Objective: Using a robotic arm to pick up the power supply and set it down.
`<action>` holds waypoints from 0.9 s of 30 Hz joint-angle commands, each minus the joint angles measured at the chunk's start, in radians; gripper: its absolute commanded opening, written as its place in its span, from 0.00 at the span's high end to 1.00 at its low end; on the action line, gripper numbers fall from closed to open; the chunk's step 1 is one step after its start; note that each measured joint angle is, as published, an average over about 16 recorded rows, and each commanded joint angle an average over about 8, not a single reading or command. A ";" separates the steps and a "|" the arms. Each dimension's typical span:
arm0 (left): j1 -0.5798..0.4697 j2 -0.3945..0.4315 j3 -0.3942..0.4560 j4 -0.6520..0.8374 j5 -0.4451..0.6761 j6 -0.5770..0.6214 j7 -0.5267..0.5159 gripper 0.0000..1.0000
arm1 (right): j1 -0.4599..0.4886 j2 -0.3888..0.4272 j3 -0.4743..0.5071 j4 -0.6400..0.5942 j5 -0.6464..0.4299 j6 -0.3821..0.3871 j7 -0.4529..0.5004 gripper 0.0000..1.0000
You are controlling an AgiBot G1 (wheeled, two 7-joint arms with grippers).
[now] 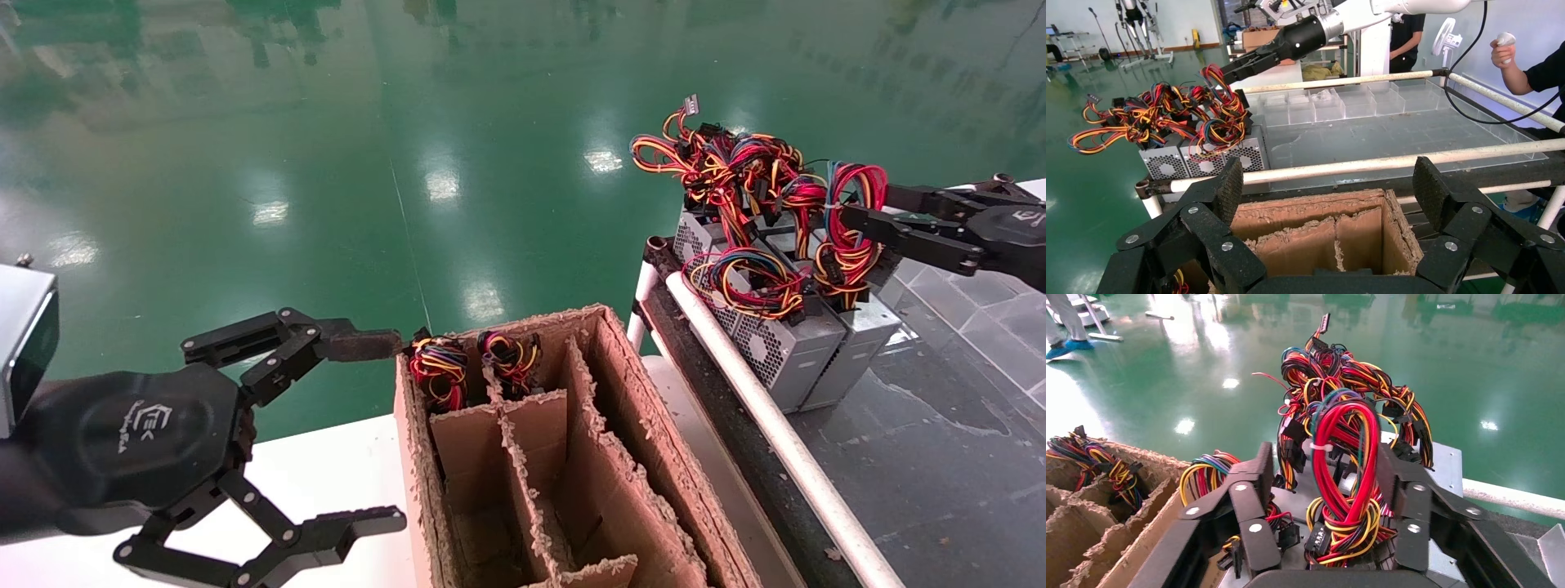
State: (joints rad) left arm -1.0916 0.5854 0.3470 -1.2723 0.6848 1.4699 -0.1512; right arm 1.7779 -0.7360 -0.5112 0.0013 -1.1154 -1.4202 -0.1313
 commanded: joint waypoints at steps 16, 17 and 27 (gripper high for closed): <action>0.000 0.000 0.000 0.000 0.000 0.000 0.000 0.00 | 0.005 0.038 0.083 0.073 0.128 -0.187 -0.082 0.00; 0.000 0.000 0.000 0.000 0.000 0.000 0.000 0.00 | 0.002 0.038 0.087 0.080 0.134 -0.194 -0.078 0.00; 0.000 0.000 0.000 0.001 0.000 0.000 0.000 0.00 | -0.089 0.047 0.113 0.241 0.180 -0.196 -0.023 0.00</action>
State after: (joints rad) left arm -1.0915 0.5853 0.3473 -1.2717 0.6845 1.4696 -0.1509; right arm 1.6884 -0.6886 -0.3984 0.2422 -0.9358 -1.6157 -0.1543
